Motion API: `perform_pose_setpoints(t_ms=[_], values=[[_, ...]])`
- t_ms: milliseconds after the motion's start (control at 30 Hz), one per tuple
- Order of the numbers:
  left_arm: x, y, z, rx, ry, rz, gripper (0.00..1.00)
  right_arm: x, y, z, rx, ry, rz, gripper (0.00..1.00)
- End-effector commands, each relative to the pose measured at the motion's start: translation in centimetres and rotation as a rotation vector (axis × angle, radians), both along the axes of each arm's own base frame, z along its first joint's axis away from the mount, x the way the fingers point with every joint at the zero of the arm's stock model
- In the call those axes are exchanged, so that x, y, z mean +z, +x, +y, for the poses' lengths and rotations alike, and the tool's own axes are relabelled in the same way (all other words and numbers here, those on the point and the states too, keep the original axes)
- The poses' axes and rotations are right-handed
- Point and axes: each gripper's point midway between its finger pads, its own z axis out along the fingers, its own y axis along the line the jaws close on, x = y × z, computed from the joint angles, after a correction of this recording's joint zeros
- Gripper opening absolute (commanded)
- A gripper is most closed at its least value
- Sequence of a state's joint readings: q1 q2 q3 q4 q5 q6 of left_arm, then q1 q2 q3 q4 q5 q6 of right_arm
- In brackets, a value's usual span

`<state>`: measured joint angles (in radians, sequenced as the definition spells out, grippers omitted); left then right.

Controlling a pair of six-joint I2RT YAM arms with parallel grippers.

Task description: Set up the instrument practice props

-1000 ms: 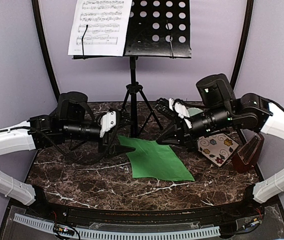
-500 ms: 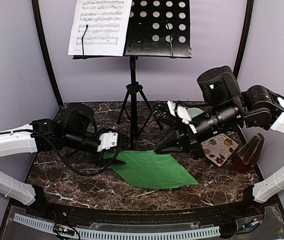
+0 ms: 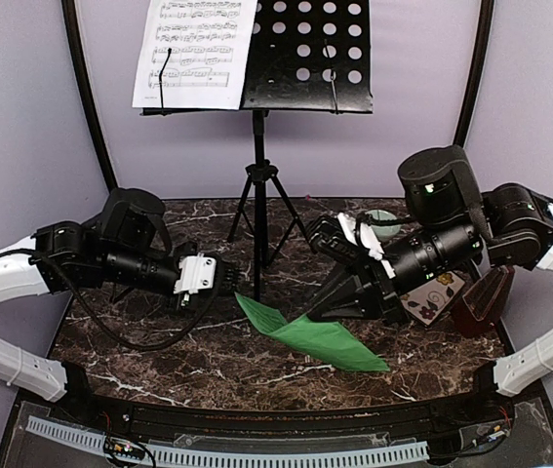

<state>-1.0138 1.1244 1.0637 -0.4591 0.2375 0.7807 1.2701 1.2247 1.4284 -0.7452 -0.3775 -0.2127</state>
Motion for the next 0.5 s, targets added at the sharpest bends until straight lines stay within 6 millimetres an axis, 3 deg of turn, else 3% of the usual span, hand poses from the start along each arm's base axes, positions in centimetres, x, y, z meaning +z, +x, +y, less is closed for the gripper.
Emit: perform_pose_setpoints(t_ms=[0,67,167,267,467], values=[[1.5,0.0,-0.1,-0.021,0.046,-0.185,0.0,2.1,-0.2,0.6,-0.018,0.121,0.029,0.37],[2.7,0.0,-0.1,-0.024,0.029,-0.334,0.0,2.5,0.7,0.4,-0.094,0.164,0.055,0.6],[5.0,-0.3,-0.3,-0.033,-0.036,-0.591,0.0,3.9,3.3,-0.7,-0.222,0.277,0.109,0.82],[5.9,-0.7,-0.6,-0.042,-0.039,-0.809,0.0,5.7,6.3,-2.2,-0.292,0.39,0.203,0.87],[9.0,-1.5,-0.5,-0.039,-0.082,-1.049,0.0,4.4,9.8,-3.6,-0.343,0.46,0.369,0.96]])
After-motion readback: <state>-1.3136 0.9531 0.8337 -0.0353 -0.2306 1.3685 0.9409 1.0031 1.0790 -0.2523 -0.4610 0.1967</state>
